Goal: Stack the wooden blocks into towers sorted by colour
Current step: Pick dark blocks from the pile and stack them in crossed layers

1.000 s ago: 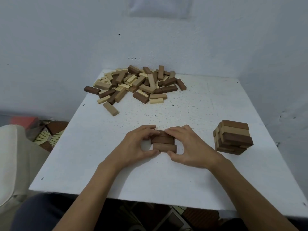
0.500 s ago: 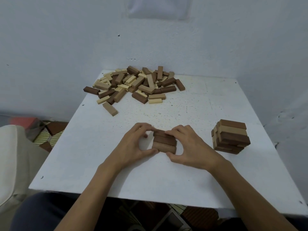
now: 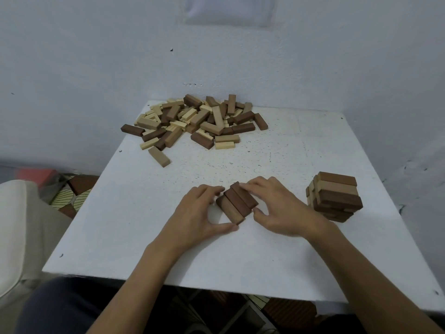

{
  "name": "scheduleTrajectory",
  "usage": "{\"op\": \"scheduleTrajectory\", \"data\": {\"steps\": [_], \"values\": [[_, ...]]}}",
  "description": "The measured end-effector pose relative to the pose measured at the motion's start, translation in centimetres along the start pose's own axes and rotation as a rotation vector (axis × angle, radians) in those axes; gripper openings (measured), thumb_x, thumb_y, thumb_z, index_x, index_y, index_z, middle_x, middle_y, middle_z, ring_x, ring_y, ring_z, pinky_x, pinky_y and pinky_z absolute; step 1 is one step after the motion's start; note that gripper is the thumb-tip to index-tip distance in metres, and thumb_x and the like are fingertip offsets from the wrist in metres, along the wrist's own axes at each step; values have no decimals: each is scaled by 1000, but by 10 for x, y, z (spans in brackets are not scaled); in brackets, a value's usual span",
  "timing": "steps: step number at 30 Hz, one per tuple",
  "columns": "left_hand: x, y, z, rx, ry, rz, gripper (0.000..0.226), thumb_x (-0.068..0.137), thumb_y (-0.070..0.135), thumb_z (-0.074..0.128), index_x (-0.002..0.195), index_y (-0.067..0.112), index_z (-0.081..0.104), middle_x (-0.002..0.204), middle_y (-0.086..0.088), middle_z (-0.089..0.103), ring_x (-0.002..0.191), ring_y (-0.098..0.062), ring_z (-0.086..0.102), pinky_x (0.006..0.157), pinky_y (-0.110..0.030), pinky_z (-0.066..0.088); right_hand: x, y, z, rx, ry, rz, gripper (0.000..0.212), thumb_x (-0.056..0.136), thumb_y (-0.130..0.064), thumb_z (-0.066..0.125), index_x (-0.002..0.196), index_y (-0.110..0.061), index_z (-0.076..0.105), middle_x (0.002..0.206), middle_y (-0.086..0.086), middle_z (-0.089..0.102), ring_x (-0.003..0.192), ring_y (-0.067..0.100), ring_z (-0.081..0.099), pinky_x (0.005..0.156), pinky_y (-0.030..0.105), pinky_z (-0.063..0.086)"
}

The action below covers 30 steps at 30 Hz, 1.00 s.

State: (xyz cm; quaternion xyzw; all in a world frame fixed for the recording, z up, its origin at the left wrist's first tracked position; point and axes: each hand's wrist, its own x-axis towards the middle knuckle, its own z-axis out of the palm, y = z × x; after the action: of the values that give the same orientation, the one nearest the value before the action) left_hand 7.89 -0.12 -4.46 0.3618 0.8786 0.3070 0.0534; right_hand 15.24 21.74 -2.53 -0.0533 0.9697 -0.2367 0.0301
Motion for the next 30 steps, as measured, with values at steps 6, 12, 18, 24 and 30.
{"op": "scheduleTrajectory", "data": {"steps": [6, 12, 18, 24, 30], "values": [[1, -5, -4, -60, -38, 71, 70, 76, 43, 76, 138, 21, 51, 134, 12, 52, 115, -1, 48, 100, -16, 36, -5, 4, 6, 35, 61, -14, 53, 94, -31, 62, 144, -22, 46, 122, -12, 49, 101, 3, 38, 92, 19, 35], [4, -5, -5, -61, -101, 49, 78, 70, 51, 81, 138, 26, 50, 135, 17, 50, 119, 1, 44, 99, -9, 31, -6, 1, 3, 74, 41, -14, 53, 81, -50, 73, 127, -32, 54, 135, -15, 40, 118, 6, 35, 97, 25, 37], [8, -4, -3, -119, -96, 19, 69, 71, 45, 83, 131, 32, 52, 117, 28, 52, 108, 3, 48, 87, -10, 35, -2, 0, 10, 177, 58, -30, 47, 78, -48, 77, 117, -31, 56, 127, -17, 53, 110, 6, 46, 95, 35, 48], [13, 10, -12, -172, -119, 87, 61, 70, 45, 81, 122, 36, 51, 116, 26, 54, 106, -1, 50, 86, -16, 39, -17, -6, -3, 197, 115, -37, 46, 76, -49, 78, 112, -32, 54, 118, -18, 55, 102, 6, 47, 87, 35, 49], [39, 57, -20, -173, -77, 217, 66, 67, 52, 80, 123, 37, 48, 119, 28, 51, 107, -7, 49, 87, -18, 37, -49, -5, -60, 65, 195, 18, 52, 74, -45, 80, 115, -35, 50, 114, -16, 50, 102, 5, 39, 77, 21, 39]]}}
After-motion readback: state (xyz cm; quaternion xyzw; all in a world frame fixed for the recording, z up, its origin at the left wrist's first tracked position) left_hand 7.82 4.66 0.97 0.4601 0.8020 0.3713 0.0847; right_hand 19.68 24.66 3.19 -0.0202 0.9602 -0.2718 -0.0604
